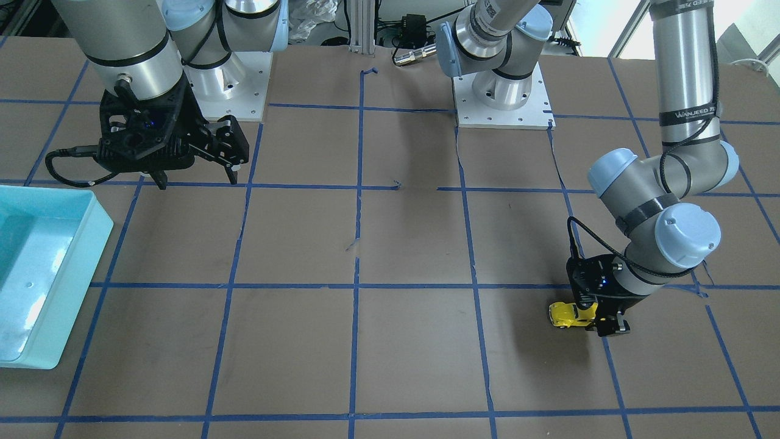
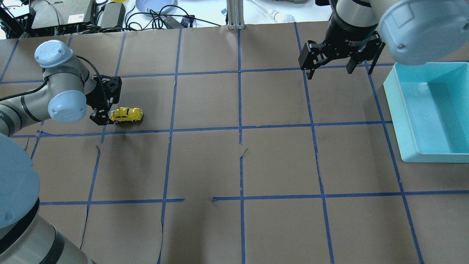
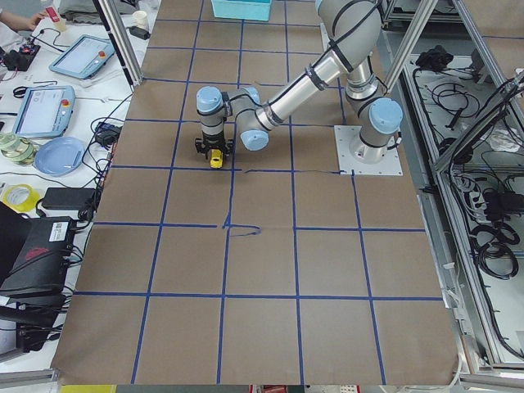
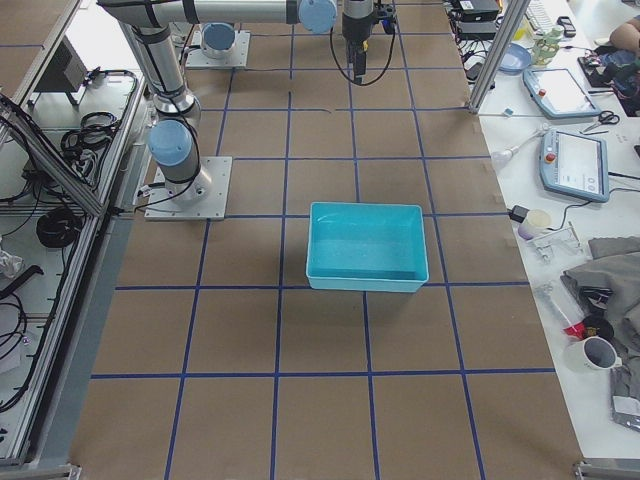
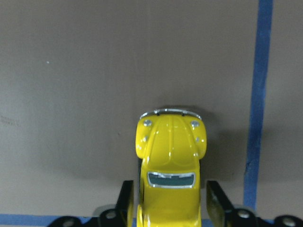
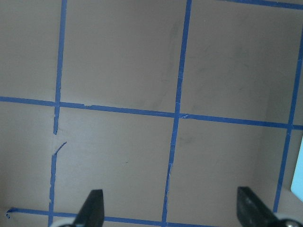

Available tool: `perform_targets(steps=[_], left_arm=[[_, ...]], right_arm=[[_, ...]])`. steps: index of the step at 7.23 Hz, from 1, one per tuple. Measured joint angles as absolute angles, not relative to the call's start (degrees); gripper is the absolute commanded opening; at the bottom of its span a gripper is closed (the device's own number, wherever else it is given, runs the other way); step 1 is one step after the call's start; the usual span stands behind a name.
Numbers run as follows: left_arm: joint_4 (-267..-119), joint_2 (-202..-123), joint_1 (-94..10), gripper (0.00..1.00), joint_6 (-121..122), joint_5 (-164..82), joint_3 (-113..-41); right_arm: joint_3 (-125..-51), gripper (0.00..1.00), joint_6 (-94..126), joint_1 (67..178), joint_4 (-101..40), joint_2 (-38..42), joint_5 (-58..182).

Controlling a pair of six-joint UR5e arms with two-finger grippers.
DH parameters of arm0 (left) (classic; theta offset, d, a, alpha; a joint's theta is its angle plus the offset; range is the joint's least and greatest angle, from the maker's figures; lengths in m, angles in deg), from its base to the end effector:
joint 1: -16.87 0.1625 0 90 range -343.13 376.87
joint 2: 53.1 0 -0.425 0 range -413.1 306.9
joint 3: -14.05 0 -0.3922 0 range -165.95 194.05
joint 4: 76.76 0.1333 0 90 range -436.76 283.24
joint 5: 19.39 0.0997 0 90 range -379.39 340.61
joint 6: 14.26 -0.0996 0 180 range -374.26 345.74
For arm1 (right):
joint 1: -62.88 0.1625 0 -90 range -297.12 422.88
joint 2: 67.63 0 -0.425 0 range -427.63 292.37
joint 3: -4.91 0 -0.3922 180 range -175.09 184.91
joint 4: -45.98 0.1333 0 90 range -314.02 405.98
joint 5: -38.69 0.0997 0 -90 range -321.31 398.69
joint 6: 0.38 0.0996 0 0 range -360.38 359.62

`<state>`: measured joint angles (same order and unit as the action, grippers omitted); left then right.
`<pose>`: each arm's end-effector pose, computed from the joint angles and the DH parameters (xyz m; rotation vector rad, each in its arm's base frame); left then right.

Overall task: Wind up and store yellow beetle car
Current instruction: 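Open the left gripper and raise it away from the car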

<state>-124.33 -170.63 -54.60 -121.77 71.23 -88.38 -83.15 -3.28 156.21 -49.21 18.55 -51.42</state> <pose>0.0656 -0.6118 0.1923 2.1709 2.2104 -0.0154 0.1634 -0.5170 0.4800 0.1705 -3.1339 0.0907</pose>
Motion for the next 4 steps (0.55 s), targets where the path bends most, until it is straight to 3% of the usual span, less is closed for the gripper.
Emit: perform_targets(steps=[4], left_arm=[[-125.69, -169.18, -55.95, 0.9, -118.55, 70.59, -87.87]], right_arm=[[-83.15, 1.0, -3.28, 156.22, -49.21, 18.59, -51.4]])
